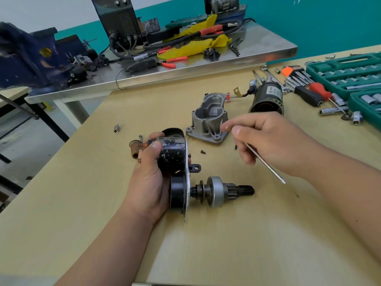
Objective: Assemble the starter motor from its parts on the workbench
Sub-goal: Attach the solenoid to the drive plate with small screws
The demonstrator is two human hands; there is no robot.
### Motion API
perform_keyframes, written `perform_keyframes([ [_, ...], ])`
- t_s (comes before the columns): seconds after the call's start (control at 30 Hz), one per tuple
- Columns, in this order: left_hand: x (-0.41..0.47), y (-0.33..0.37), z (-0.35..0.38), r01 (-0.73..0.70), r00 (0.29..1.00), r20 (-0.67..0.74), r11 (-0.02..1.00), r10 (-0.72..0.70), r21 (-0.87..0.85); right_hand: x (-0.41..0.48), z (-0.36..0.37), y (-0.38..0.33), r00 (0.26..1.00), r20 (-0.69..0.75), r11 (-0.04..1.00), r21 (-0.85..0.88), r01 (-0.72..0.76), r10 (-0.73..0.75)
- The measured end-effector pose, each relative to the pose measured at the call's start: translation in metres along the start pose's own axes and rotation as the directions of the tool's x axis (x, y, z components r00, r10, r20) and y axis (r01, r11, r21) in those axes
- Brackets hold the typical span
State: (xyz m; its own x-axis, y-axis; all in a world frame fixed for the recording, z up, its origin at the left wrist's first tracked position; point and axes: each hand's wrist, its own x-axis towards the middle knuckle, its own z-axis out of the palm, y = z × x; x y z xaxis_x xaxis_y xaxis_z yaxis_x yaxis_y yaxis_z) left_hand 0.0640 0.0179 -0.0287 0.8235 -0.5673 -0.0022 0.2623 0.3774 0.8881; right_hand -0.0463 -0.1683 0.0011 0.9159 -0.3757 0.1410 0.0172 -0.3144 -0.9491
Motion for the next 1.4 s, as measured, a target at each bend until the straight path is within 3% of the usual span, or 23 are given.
perform_keyframes([
  [0.1,0.000,0.000,0.001,0.001,1.000,0.005,1.000,-0.001,-0.008,-0.001,0.009,-0.005,0.992,0.119,0.999,-0.032,-0.039,0.043],
  [0.3,0.000,-0.001,0.000,0.011,1.000,0.021,1.000,-0.010,-0.020,0.002,0.021,-0.015,0.988,0.104,0.942,-0.304,0.140,-0.113],
  [0.43,0.000,0.000,0.002,0.012,1.000,0.030,0.999,-0.011,-0.036,0.009,0.017,-0.021,0.987,0.146,0.926,-0.357,0.123,-0.074],
  [0.57,-0.001,-0.002,0.003,-0.013,0.997,0.081,0.999,0.015,-0.033,0.009,0.033,-0.021,0.973,0.216,0.922,-0.356,0.150,-0.075],
  [0.8,-0.003,0.000,0.004,-0.039,0.996,0.083,0.999,0.039,-0.006,0.006,0.044,-0.012,0.980,0.180,0.950,-0.281,0.136,-0.087],
  [1.1,-0.001,-0.002,0.002,0.003,0.997,0.073,1.000,-0.004,0.011,-0.001,0.048,-0.023,0.956,0.173,0.785,-0.545,0.294,-0.238],
  [1.2,0.000,-0.002,0.001,0.009,0.998,0.064,1.000,-0.009,-0.005,-0.004,0.050,-0.022,0.970,0.138,0.821,-0.517,0.243,-0.201],
  [1.4,0.003,-0.003,0.002,-0.016,0.997,0.079,1.000,0.016,0.003,-0.001,0.046,-0.020,0.987,0.159,0.950,-0.304,0.074,-0.026],
])
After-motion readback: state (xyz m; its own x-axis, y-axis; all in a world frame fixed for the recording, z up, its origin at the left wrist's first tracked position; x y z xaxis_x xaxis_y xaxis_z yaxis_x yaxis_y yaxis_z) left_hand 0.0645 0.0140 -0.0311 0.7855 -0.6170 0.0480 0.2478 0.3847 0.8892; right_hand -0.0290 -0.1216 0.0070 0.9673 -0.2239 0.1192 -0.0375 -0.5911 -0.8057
